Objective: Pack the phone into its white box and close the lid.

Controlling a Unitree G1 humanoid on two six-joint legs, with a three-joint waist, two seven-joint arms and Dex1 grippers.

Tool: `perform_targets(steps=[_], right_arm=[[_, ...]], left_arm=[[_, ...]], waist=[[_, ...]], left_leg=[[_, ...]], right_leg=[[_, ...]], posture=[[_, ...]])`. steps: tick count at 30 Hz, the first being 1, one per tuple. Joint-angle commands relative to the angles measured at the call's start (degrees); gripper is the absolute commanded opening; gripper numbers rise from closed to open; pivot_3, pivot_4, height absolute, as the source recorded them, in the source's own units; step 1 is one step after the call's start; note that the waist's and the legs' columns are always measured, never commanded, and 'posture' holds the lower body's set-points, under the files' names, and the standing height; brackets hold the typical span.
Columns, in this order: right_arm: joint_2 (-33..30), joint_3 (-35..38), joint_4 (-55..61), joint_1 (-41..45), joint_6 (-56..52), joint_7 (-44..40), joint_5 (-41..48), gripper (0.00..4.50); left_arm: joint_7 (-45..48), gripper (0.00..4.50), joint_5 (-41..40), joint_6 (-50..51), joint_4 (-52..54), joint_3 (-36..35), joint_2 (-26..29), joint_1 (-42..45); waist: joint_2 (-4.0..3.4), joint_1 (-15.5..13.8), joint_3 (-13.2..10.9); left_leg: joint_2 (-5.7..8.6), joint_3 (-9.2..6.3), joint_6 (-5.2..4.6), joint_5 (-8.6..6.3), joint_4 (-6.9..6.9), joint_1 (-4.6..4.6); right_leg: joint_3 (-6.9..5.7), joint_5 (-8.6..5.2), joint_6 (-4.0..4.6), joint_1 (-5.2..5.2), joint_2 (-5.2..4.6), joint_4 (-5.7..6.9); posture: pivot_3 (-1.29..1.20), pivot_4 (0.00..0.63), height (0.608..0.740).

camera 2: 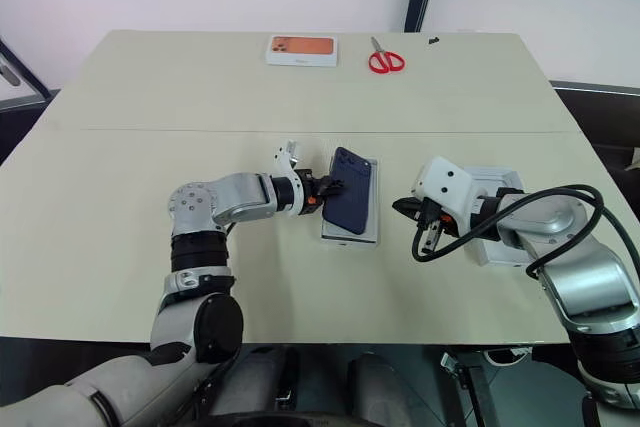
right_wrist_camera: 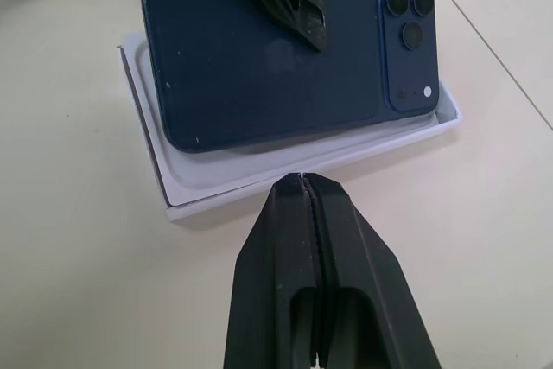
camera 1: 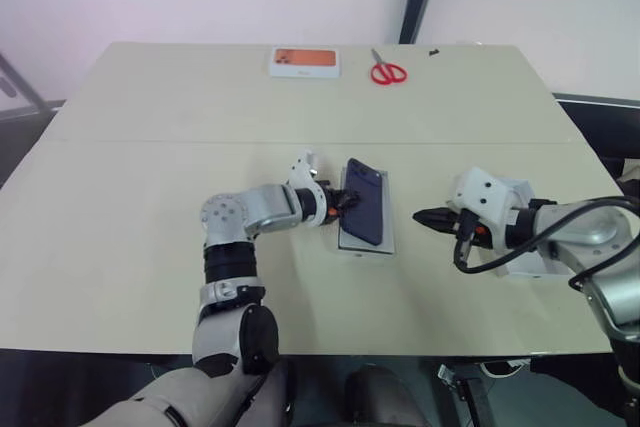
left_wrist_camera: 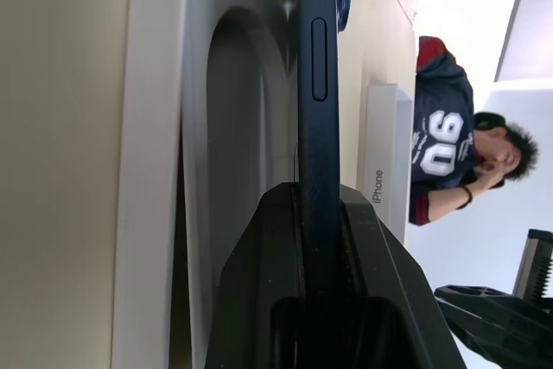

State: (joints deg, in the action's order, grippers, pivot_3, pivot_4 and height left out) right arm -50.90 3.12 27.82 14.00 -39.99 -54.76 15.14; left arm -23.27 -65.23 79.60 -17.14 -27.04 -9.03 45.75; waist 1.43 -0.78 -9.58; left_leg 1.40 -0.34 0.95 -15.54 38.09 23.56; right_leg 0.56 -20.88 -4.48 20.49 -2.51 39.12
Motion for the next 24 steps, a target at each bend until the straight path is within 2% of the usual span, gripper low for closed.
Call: perform_targets(steps=[1, 7, 14, 19, 24], right_arm=[[-0.62, 0.5, 0.9, 0.2, 0.95, 0.53, 0.69, 0.0], [-0.56, -0.05, 0.58, 0.64, 1.2, 0.87, 0.68, 0.0], [-0.57, -0.73, 0.05, 1.36, 1.94, 0.96, 0.6, 0.0], [-0.21, -2.33, -1.16, 2.84, 3.08, 0.91, 0.39, 0.0], [0.21, -3.85, -2.69, 4.72, 4.11, 0.85, 0.2, 0.0]], left_arm=[[2.1, 0.0, -0.35, -0.02, 1.85, 1.78, -1.38, 0.21], [3.09, 2.78, -0.99, 0.53, 3.25, 1.78, -0.26, -0.18], [4.92, 2.78, -5.39, 6.88, 9.28, 1.51, 4.39, -1.51], [14.82, 2.78, -5.56, 12.23, 18.36, 7.1, 15.64, -2.78], [20.67, 2.78, -2.21, 11.42, 18.95, 8.92, 23.35, -2.65]], waist=[[0.0, 0.01, 0.0], [0.0, 0.02, 0.0], [-0.01, 0.15, 0.0], [-0.03, 0.24, 0.01], [-0.05, 0.0, 0.02]], left_leg=[[0.0, 0.0, 0.0, 0.0, 0.0, 0.0], [0.0, 0.0, 0.0, 0.0, 0.0, 0.0], [0.0, 0.0, 0.0, 0.0, 0.0, 0.0], [-0.01, -0.01, 0.03, 0.02, -0.03, -0.03], [0.0, -0.02, 0.02, 0.02, 0.02, -0.04]], right_leg=[[0.0, 0.0, 0.0, 0.0, 0.0, 0.0], [0.0, 0.0, 0.0, 0.0, 0.0, 0.0], [0.0, 0.0, 0.0, 0.0, 0.0, 0.0], [0.0, 0.0, 0.0, 0.02, 0.03, 0.04], [0.0, 0.0, 0.0, -0.04, 0.01, 0.0]], posture=[[0.0, 0.15, 0.74], [0.0, 0.15, 0.74], [0.0, 0.15, 0.74], [0.0, 0.15, 0.74], [0.0, 0.15, 0.74]])
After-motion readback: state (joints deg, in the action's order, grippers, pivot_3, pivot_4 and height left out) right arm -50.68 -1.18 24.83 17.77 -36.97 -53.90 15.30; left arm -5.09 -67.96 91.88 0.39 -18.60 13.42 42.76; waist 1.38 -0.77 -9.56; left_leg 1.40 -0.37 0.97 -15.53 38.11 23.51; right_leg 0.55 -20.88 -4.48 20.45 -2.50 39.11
